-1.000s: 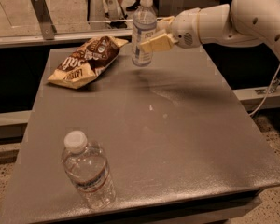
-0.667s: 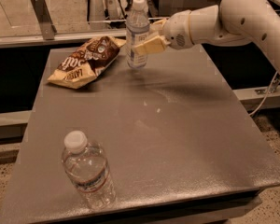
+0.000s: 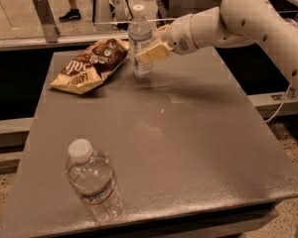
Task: Move blue plastic bottle near brown chip bag
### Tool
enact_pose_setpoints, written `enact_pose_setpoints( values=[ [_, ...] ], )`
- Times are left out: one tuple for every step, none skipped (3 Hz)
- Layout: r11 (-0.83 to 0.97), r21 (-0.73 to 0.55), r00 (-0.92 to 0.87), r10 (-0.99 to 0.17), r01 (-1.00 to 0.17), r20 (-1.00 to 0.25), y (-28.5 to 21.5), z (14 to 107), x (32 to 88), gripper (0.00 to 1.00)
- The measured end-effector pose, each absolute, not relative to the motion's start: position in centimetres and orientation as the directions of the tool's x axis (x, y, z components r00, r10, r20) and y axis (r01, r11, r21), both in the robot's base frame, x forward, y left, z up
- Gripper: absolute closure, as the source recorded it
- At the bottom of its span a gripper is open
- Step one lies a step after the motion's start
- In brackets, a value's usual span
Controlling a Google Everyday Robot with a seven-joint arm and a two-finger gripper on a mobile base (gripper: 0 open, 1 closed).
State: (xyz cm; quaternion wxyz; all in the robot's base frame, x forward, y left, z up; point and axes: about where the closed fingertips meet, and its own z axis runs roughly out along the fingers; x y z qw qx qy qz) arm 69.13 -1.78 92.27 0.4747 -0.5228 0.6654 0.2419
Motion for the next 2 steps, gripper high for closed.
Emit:
enact_pose_setpoints(
  values=[
    [0.316,-0.183,0.006,-0.489,-0.931,-0.872,-0.9,91.8,69.1,1.0],
    [0.287,-0.181,0.011,-0.508,-0.941,-0.862,0.1,90.7,69.1,1.0]
  ],
)
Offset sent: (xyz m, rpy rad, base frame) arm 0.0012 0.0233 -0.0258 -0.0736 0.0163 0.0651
